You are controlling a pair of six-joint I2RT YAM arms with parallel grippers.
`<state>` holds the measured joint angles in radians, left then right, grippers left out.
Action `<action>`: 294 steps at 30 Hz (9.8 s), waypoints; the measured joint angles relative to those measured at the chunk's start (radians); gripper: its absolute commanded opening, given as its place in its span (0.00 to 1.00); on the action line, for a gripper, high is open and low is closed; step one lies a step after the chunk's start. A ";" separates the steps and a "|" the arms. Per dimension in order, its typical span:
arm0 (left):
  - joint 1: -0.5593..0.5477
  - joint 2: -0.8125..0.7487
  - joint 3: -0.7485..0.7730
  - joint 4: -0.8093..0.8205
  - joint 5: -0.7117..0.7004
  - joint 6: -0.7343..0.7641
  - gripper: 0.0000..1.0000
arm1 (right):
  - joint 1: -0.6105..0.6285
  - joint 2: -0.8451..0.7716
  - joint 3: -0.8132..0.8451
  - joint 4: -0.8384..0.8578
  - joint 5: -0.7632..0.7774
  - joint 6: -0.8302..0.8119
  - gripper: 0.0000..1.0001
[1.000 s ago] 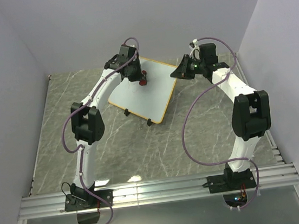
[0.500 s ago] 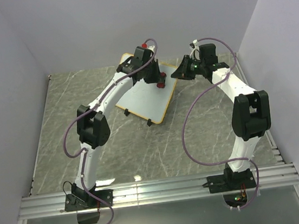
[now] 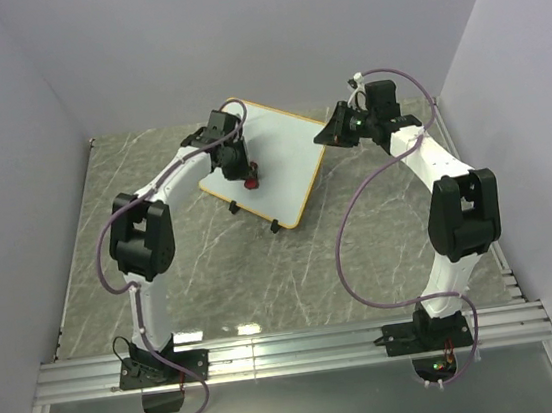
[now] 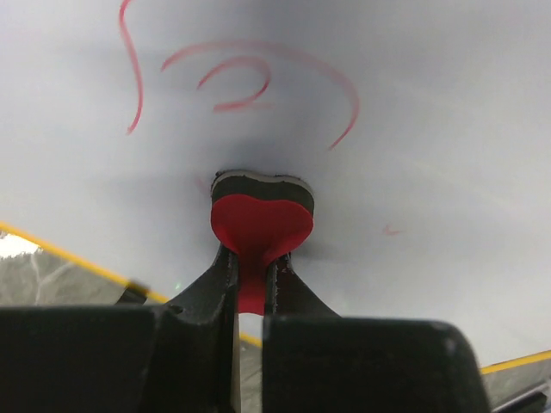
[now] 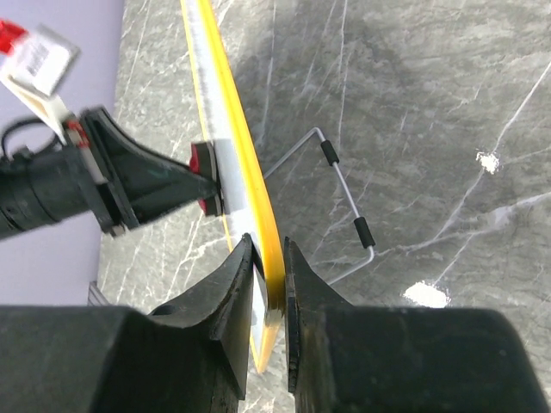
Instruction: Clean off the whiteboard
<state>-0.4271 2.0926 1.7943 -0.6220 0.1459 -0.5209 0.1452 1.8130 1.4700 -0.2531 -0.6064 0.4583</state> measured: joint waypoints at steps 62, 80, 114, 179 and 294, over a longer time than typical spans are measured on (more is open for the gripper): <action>0.017 0.021 0.068 0.064 0.119 0.012 0.00 | 0.041 -0.045 -0.042 -0.031 0.034 -0.029 0.00; 0.158 -0.051 -0.201 0.195 -0.016 0.000 0.00 | 0.048 -0.045 -0.042 -0.025 0.015 -0.038 0.00; 0.219 0.016 -0.114 0.243 0.016 -0.041 0.00 | 0.050 -0.051 -0.058 -0.026 0.007 -0.047 0.00; 0.202 0.090 0.047 0.138 0.151 0.072 0.00 | 0.054 -0.088 -0.117 -0.021 0.014 -0.038 0.00; -0.317 -1.101 -0.370 -0.534 -0.487 -0.355 0.89 | 0.044 -1.298 -0.491 -0.515 0.267 0.208 0.87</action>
<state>-0.7437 0.9916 1.4242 -1.1564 -0.3412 -0.8757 0.1890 0.5152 0.9794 -0.7677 -0.3393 0.6662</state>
